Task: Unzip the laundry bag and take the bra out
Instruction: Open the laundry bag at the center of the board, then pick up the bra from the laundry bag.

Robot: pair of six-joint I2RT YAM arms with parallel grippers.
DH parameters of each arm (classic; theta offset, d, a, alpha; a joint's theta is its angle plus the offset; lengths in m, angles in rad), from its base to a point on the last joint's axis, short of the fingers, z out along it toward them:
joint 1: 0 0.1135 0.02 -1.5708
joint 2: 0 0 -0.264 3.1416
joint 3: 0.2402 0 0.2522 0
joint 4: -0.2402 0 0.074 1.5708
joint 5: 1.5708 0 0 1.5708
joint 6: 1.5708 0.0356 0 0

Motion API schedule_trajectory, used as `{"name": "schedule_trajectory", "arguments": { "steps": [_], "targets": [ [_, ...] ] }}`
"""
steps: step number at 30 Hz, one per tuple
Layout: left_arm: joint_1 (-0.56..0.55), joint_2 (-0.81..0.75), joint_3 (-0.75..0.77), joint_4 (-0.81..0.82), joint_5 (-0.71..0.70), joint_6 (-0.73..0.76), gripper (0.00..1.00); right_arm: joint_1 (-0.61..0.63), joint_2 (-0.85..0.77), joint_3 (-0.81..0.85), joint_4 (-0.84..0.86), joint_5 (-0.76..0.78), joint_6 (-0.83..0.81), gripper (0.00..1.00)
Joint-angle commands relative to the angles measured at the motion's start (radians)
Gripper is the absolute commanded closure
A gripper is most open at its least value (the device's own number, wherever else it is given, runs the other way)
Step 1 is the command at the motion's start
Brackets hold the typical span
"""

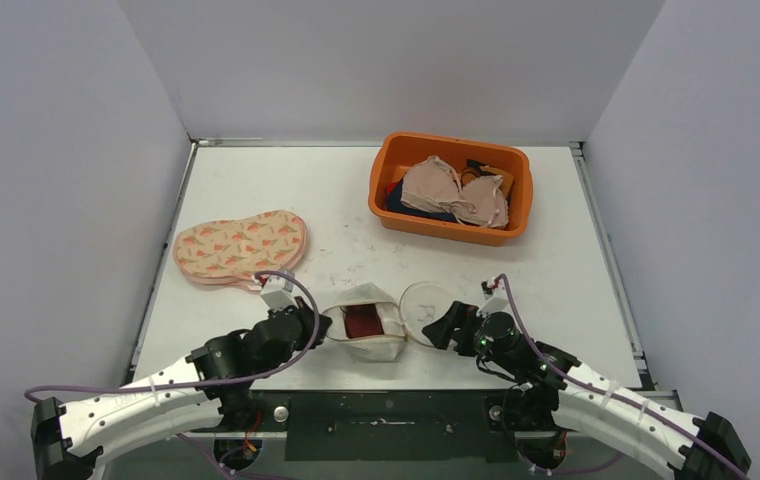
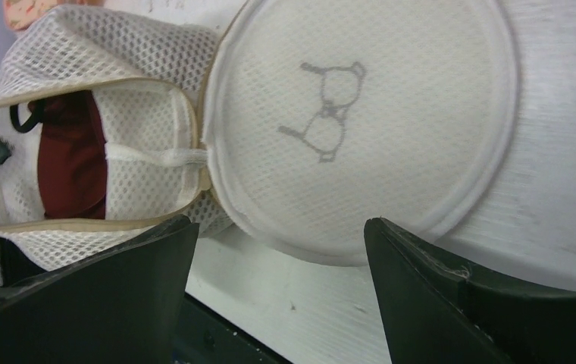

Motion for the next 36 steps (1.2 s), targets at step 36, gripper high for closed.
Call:
{"name": "schedule_trajectory", "arguments": {
  "steps": [36],
  "targets": [
    [0.016, 0.006, 0.003, -0.048, 0.012, 0.005, 1.0, 0.16, 0.564, 0.349, 0.23, 0.12, -0.178, 0.39]
  ]
}}
